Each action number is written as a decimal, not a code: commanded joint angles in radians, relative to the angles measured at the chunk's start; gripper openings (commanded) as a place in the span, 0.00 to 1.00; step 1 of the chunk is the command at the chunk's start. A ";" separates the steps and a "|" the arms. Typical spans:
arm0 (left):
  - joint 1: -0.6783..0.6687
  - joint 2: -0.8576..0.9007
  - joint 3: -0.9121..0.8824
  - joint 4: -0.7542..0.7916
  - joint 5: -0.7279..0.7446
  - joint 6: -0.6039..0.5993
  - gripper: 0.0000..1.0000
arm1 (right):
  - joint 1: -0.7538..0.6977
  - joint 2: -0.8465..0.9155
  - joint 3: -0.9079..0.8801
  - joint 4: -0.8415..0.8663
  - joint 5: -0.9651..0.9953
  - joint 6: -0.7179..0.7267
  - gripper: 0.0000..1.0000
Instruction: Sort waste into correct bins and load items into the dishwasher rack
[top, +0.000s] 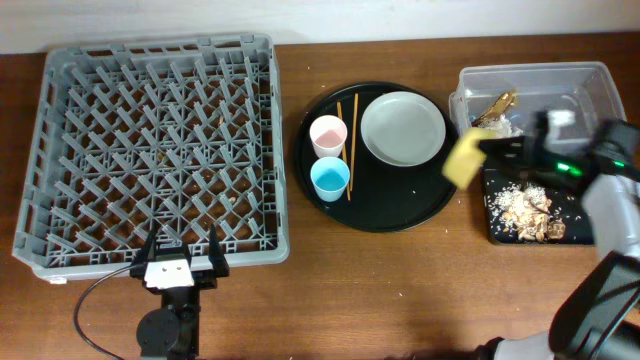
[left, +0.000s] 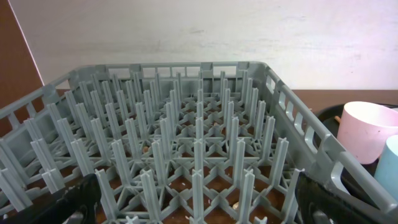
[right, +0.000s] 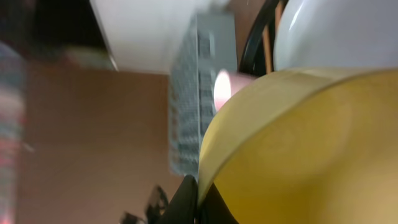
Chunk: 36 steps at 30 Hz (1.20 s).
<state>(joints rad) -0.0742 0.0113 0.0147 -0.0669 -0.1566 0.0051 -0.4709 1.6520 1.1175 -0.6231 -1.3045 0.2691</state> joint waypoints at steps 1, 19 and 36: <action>0.005 -0.004 -0.006 -0.001 0.007 0.015 0.99 | 0.305 -0.063 0.034 0.000 0.430 0.060 0.04; 0.005 -0.004 -0.006 -0.001 0.007 0.015 0.99 | 0.928 0.076 0.055 -0.042 1.466 -0.029 0.31; 0.005 -0.004 -0.006 -0.001 0.007 0.015 0.99 | 0.929 0.140 0.502 -0.264 1.157 0.159 0.51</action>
<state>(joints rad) -0.0742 0.0109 0.0147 -0.0673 -0.1562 0.0048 0.4526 1.7493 1.6165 -0.8837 -0.1291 0.3725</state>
